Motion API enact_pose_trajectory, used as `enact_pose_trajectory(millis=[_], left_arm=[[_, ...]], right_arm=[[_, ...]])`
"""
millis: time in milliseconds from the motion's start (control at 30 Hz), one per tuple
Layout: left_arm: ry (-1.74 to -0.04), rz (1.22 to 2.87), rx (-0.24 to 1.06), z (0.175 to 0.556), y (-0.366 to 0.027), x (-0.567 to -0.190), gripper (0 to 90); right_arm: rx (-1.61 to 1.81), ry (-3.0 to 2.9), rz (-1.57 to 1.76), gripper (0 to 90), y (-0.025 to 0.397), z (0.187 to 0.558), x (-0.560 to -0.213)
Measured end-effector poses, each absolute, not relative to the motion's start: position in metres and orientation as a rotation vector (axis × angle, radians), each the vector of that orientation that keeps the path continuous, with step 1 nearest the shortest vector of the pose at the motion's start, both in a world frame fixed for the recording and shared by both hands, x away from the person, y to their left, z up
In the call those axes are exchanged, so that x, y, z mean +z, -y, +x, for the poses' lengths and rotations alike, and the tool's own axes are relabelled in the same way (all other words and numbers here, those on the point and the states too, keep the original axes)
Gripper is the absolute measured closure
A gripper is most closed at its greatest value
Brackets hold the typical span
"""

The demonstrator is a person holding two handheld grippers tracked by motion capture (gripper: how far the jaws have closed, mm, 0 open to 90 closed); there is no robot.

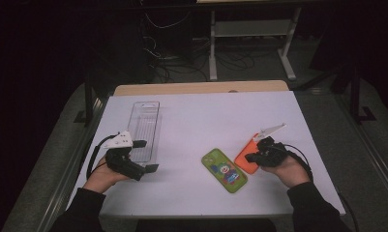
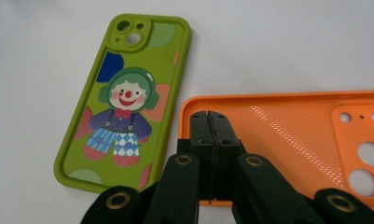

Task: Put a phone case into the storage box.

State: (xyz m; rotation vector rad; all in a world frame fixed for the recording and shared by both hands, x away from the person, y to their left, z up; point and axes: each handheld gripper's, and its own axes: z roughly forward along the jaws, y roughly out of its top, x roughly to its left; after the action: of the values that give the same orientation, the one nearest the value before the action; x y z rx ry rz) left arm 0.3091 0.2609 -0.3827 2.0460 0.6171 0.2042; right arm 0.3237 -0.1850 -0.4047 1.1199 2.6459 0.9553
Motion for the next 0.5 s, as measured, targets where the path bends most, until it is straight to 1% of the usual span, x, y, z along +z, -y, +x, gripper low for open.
enact_pose_trajectory(millis=[500], left_arm=[[-0.62, 2.053, 0.203, 0.31, -0.26, -0.383, 0.0]], right_arm=[[0.79, -2.724, 1.117, 88.3, 0.181, 0.324, -0.42]])
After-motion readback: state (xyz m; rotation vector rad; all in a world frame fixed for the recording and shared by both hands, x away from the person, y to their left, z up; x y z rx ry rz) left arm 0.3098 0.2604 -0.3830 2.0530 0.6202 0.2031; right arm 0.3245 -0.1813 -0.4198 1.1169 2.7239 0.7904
